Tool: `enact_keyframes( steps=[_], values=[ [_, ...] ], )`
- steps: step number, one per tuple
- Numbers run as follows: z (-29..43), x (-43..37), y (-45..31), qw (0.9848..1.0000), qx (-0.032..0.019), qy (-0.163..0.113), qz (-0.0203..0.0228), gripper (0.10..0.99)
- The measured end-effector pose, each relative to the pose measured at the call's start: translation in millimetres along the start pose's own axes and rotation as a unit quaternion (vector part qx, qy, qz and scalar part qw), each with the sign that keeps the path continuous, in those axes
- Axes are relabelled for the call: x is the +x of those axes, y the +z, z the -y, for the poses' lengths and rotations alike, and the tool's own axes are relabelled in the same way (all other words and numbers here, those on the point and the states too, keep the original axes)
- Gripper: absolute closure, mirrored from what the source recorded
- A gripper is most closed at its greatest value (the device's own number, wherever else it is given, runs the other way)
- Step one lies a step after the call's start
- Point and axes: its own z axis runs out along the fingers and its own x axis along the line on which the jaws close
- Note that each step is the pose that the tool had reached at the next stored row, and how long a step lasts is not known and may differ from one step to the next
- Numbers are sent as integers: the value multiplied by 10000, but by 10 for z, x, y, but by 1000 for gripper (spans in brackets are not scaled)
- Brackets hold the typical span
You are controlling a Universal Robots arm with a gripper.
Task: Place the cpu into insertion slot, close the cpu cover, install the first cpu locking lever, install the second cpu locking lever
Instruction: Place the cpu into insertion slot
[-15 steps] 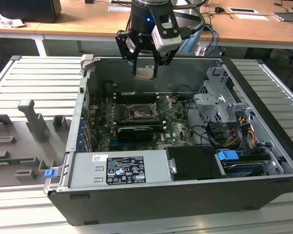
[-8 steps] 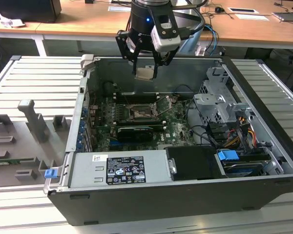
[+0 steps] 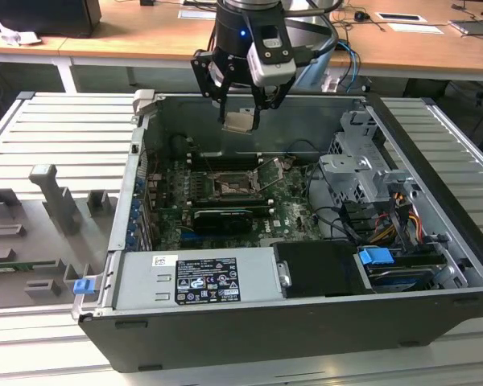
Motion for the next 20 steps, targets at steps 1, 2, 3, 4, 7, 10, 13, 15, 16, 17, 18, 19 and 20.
enact_keyframes(
  steps=[1,2,3,4,7,10,13,15,16,17,18,19,20],
  values=[
    [0,0,1,10000,0,26,2,557],
    [0,0,2,10000,-1,53,5,557],
    [0,0,3,10000,-1,83,7,557],
    [0,0,3,10000,-2,98,9,557],
    [1,0,6,9999,-3,156,14,557],
    [1,0,8,9998,-4,216,19,557],
    [1,0,9,9997,-5,260,23,557],
    [1,0,10,9996,-5,289,26,557],
    [1,0,11,9995,-6,318,28,557],
    [1,0,11,9994,-6,331,29,557],
    [1,0,12,9994,-7,347,31,557],
    [1,0,13,9993,-7,370,33,557],
    [1,0,14,9992,-8,390,35,557]
  ],
)
